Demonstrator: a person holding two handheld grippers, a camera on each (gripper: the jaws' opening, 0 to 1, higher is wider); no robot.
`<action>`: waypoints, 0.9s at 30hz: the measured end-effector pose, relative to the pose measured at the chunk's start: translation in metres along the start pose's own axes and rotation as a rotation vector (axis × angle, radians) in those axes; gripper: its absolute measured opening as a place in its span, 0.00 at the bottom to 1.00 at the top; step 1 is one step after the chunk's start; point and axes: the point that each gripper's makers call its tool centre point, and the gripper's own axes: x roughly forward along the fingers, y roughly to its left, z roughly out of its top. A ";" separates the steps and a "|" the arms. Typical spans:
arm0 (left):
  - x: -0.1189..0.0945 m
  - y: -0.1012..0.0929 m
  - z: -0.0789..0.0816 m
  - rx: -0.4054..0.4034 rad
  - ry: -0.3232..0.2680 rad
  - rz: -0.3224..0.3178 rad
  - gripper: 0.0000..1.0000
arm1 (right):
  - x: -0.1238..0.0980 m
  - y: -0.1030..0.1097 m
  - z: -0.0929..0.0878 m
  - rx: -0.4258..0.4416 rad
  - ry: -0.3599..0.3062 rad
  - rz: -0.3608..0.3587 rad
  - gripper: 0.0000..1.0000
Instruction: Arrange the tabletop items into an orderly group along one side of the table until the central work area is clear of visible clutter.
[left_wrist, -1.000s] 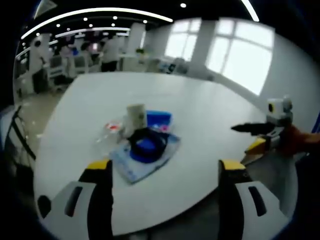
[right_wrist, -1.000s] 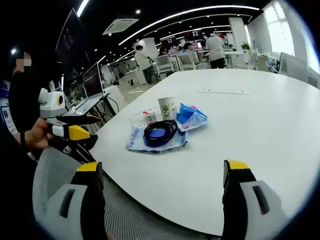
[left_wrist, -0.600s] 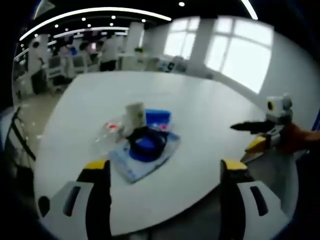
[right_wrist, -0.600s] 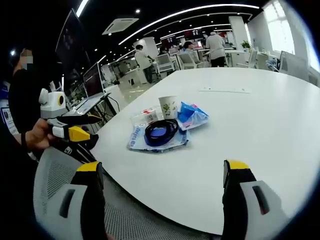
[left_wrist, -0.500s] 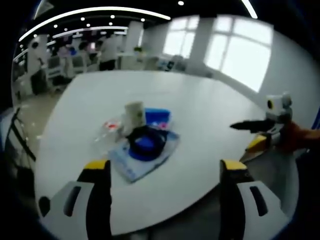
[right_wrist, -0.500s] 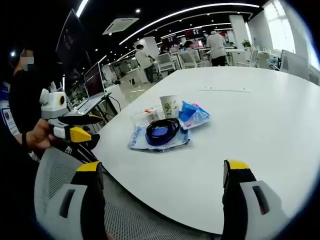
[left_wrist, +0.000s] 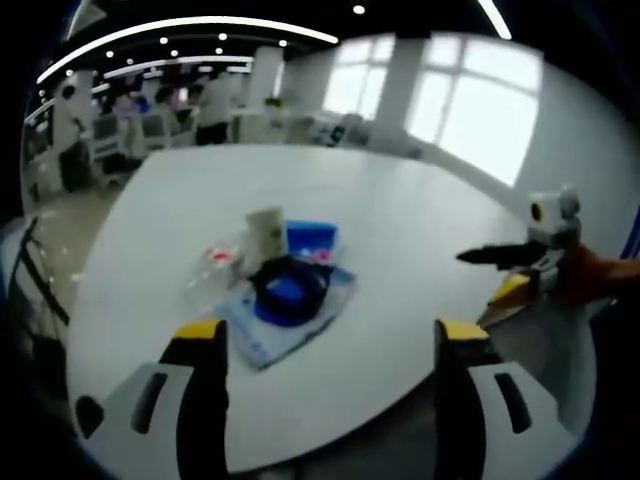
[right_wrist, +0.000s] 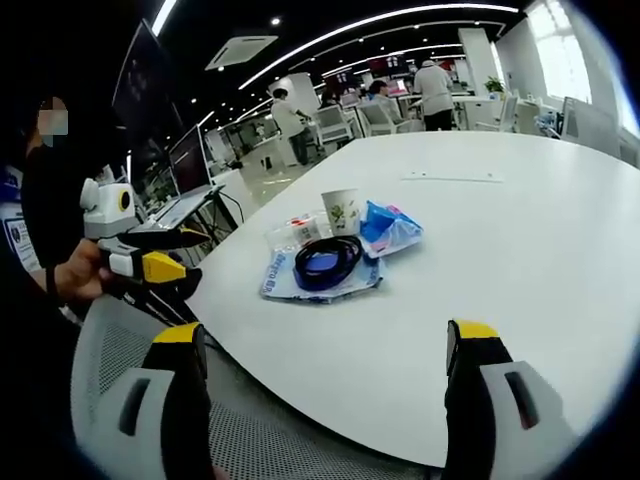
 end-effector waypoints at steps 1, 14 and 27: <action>0.000 0.000 -0.001 -0.001 0.005 -0.003 0.81 | 0.000 0.000 0.000 0.001 -0.001 0.000 1.00; -0.001 -0.002 0.008 -0.001 -0.046 -0.006 0.77 | -0.001 -0.001 0.003 0.010 -0.014 -0.007 0.99; 0.000 -0.005 0.000 0.000 -0.005 -0.019 0.71 | -0.002 -0.002 0.003 0.014 -0.017 -0.010 0.99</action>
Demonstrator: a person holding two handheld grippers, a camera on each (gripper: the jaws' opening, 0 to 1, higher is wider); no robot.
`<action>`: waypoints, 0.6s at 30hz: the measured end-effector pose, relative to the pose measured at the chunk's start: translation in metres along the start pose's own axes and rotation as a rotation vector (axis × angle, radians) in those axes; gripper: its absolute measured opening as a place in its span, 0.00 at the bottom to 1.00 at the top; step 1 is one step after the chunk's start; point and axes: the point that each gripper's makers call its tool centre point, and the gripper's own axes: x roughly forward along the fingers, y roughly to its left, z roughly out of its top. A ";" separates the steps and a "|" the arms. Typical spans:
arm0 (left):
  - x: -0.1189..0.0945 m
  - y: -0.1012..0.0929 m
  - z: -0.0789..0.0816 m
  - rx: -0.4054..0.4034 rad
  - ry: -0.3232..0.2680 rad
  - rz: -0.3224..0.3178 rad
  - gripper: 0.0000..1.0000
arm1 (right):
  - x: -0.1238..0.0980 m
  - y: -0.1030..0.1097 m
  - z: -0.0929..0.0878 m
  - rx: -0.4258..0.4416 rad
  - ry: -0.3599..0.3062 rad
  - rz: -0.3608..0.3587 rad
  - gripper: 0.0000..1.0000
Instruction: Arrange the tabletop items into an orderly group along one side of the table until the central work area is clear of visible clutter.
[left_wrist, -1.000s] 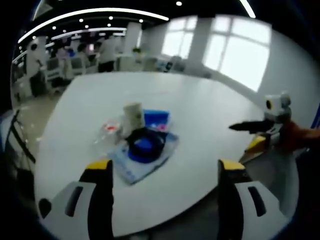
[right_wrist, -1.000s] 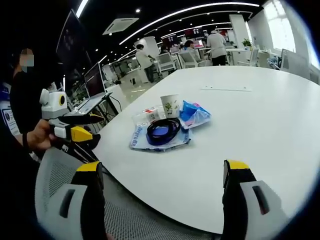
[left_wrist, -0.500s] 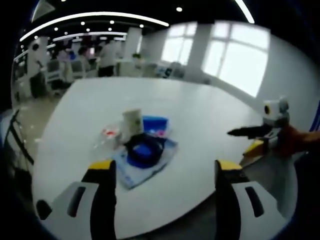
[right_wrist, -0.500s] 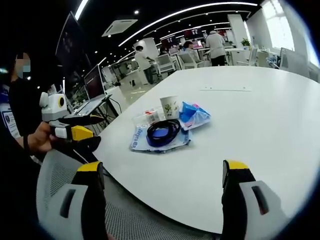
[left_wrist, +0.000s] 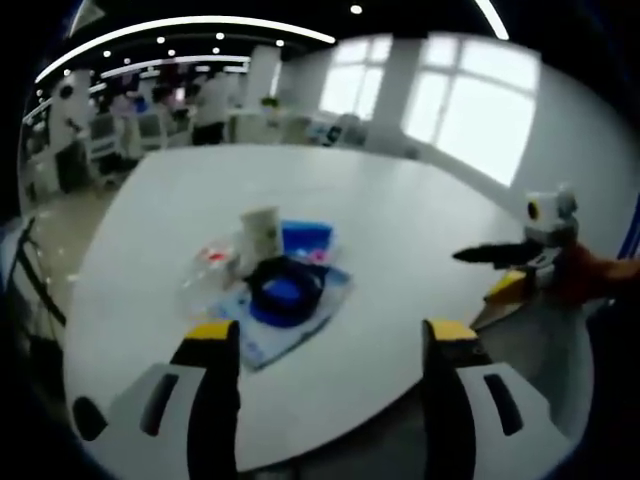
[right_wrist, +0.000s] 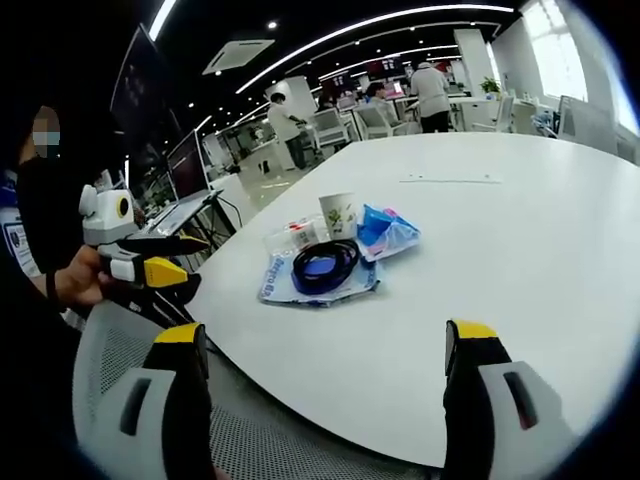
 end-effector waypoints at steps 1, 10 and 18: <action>0.000 0.000 0.000 -0.004 0.001 -0.001 0.71 | 0.000 0.000 0.000 0.000 0.000 -0.001 0.99; -0.001 0.004 0.000 -0.007 -0.002 0.015 0.73 | 0.000 0.002 -0.001 -0.007 0.008 0.007 0.99; -0.003 0.005 0.001 -0.020 -0.010 0.021 0.73 | 0.001 0.004 -0.004 0.003 0.017 0.018 0.99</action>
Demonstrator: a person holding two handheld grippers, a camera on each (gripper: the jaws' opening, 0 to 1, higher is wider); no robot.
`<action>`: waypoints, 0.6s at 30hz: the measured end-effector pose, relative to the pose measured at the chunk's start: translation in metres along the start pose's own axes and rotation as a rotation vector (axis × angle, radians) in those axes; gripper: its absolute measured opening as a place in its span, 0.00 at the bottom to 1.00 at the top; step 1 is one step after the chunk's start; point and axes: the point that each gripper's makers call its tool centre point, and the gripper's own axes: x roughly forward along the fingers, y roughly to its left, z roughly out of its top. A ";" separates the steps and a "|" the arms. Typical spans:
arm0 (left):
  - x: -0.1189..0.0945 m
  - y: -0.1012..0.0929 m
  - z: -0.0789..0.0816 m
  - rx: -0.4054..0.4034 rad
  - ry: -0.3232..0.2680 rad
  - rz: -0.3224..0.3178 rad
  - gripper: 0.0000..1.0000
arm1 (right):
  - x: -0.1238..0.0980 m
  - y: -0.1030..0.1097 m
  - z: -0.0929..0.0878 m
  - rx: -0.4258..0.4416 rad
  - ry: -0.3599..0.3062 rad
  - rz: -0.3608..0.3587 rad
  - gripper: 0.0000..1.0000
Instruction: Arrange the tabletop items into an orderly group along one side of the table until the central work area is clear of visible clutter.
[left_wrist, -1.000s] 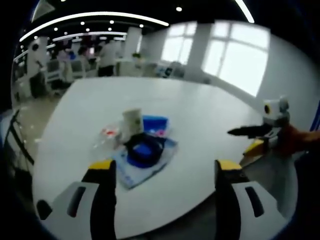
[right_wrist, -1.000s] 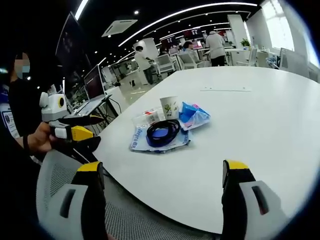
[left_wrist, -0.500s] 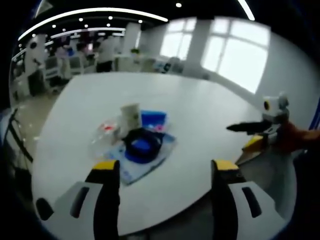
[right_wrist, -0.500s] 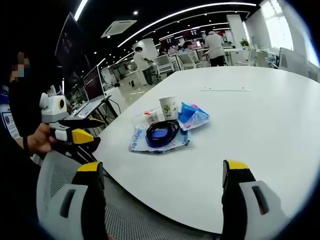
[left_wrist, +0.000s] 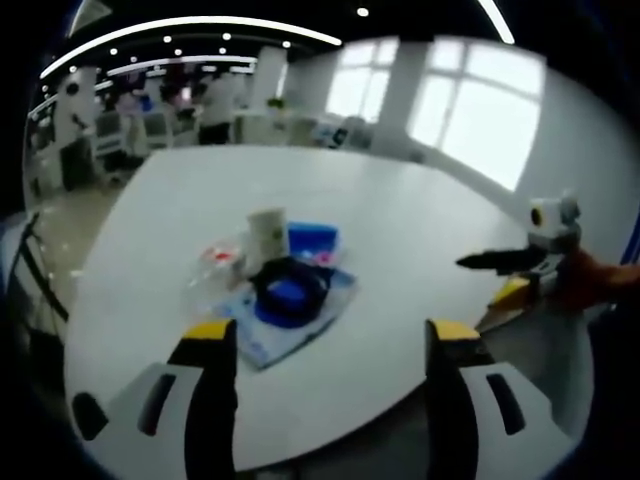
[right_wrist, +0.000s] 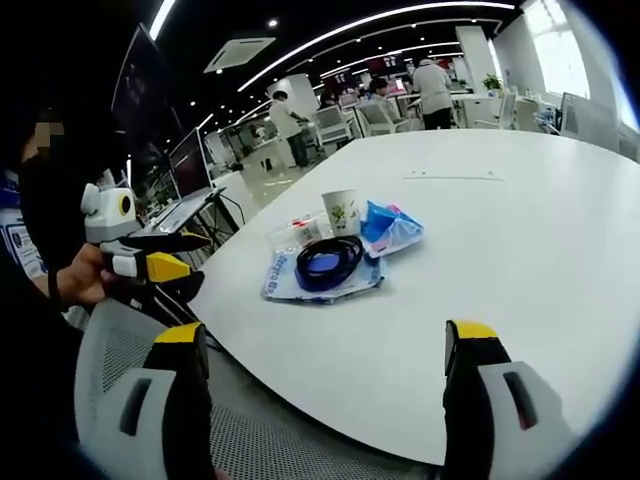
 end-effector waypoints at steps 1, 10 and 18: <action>0.000 0.001 0.001 -0.004 -0.004 -0.001 0.73 | 0.000 0.001 0.000 -0.001 0.002 0.002 0.99; -0.001 0.003 0.001 -0.013 -0.009 0.005 0.74 | 0.001 0.002 -0.002 -0.002 0.011 0.005 0.99; 0.000 0.001 0.000 -0.008 -0.002 0.000 0.75 | 0.002 0.002 -0.003 -0.002 0.020 0.007 0.99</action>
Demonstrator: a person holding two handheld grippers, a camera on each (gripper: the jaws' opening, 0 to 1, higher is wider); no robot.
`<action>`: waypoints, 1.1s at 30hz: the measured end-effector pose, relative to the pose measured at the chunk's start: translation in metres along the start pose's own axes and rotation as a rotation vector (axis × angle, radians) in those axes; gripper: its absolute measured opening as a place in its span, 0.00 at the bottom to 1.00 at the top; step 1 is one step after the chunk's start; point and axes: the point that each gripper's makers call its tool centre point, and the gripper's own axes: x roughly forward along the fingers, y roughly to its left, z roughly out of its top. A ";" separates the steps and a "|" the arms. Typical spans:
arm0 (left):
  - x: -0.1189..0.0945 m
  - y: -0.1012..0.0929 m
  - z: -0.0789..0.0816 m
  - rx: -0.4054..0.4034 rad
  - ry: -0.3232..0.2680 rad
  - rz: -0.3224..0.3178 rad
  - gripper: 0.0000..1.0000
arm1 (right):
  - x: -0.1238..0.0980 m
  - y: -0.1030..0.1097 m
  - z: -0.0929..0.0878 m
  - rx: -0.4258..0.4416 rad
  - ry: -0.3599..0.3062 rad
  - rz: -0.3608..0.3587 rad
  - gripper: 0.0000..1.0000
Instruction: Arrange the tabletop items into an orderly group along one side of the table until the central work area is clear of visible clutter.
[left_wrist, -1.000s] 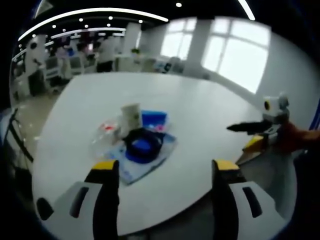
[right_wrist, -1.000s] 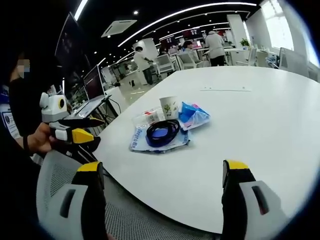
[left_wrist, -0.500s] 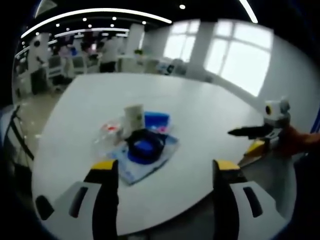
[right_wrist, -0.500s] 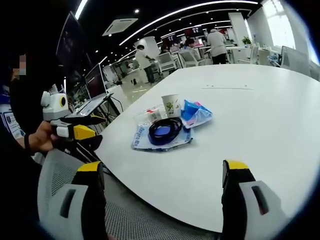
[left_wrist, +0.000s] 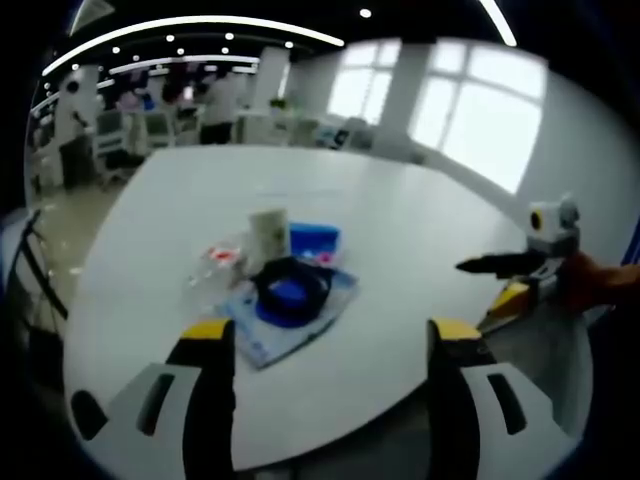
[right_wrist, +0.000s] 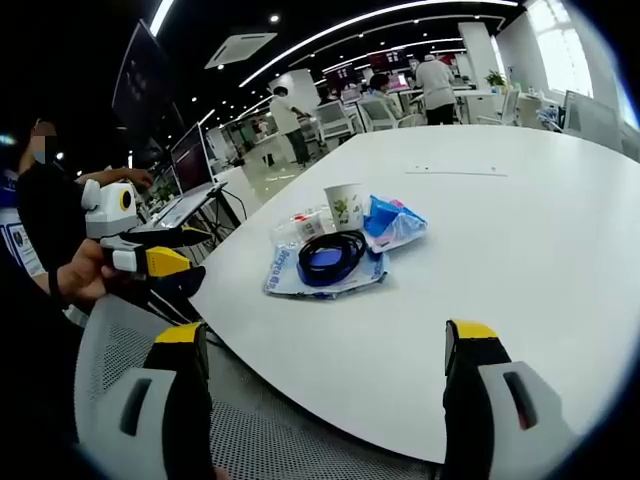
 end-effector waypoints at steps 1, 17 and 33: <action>0.000 0.000 0.000 -0.002 0.002 -0.001 0.75 | 0.000 0.000 0.000 0.000 0.001 0.000 0.99; 0.004 -0.007 -0.008 0.032 0.045 -0.026 0.74 | -0.001 -0.003 0.002 0.007 -0.010 -0.011 0.99; 0.001 -0.002 -0.006 0.007 0.029 -0.013 0.74 | 0.000 -0.002 0.001 0.001 -0.004 -0.013 0.98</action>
